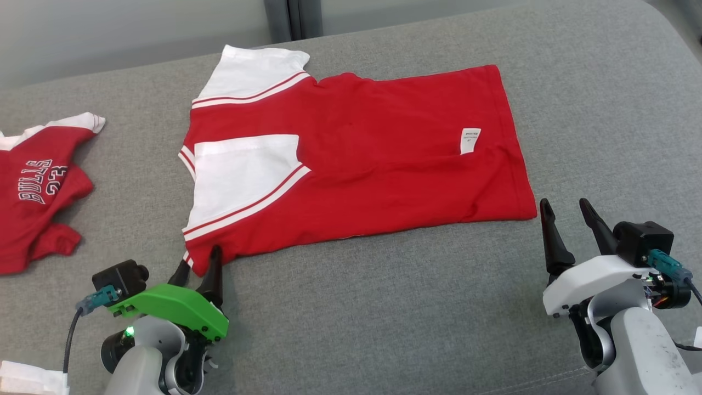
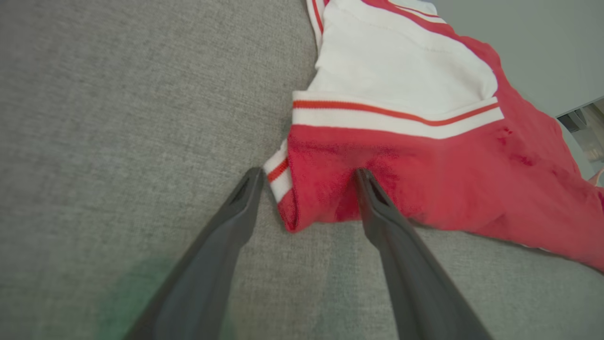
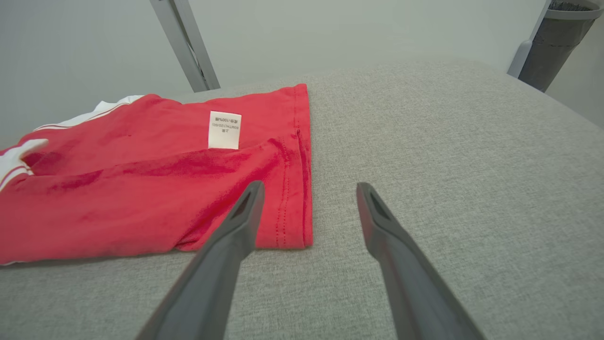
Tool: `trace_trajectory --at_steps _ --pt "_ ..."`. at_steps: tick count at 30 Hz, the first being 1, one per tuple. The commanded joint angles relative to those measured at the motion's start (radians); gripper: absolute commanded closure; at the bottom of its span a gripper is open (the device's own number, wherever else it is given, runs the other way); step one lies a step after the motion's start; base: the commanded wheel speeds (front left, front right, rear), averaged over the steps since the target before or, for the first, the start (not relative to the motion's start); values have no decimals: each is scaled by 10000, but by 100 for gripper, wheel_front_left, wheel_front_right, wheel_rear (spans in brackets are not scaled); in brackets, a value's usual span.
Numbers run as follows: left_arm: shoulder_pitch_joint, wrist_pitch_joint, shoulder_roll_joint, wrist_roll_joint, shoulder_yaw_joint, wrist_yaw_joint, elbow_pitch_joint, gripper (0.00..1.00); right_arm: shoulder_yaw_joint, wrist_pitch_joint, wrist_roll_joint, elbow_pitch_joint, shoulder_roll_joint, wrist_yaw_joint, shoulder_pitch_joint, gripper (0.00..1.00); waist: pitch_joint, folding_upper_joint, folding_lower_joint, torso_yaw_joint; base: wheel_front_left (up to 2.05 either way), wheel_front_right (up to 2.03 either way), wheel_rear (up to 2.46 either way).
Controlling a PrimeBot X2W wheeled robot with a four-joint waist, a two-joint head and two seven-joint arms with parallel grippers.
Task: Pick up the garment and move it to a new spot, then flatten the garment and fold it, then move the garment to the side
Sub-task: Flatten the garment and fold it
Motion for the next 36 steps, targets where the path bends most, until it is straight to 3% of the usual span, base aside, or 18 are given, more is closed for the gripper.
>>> trace_trajectory --at_steps 1,3,4,5,6,7,9,16,24,25,26,28,29,36 --pt "-176 81 44 -103 15 58 168 0 27 17 -28 -22 -31 -4 -51 0 150 0 0 -122 0 0 0" --pt "-253 135 31 -158 19 23 329 0 66 44 -9 -11 -31 -4 -77 0 206 0 0 -148 0 0 0" --pt "-280 160 21 -185 16 22 398 5 83 69 -1 8 -31 -4 -81 0 221 0 0 -152 0 0 0" --pt "-330 191 14 -185 -24 7 472 22 104 97 0 34 -31 -4 -91 0 238 0 0 -155 0 0 0" --pt "-359 183 3 -177 -65 -17 521 51 113 94 5 55 -31 -4 -102 0 247 0 0 -152 0 0 0" --pt "-384 176 -15 -186 -110 -56 566 72 126 136 22 98 -31 -4 -120 0 253 0 0 -144 0 0 0" --pt "-418 82 -37 -116 -205 -122 557 100 160 222 37 199 -31 -4 -169 0 257 0 0 -117 0 0 0" --pt "-561 -529 83 98 -228 -182 78 100 130 352 114 924 -31 -4 -644 0 247 0 0 83 0 0 0" --pt "-530 -699 121 281 -456 -188 -734 100 76 736 -17 3055 -32 -4 -1626 0 265 0 0 504 0 0 0" --pt "-499 -709 118 288 -472 -187 -824 100 126 781 76 3224 -31 -4 -1709 7 260 0 0 527 0 0 0" --pt "-458 -724 122 295 -487 -190 -913 100 177 780 198 3426 -32 -4 -1790 54 246 0 0 550 0 0 0" --pt "-378 -748 156 313 -509 -186 -1064 100 299 671 413 3674 -24 -4 -1913 78 212 0 0 571 0 0 0" --pt "-328 -770 185 321 -507 -184 -1164 100 332 606 517 3769 -26 -4 -1991 98 181 0 0 568 0 0 0" --pt "-53 -851 383 395 -497 -117 -1902 100 92 346 747 3827 -40 -4 -2439 100 -166 0 0 472 0 0 0"
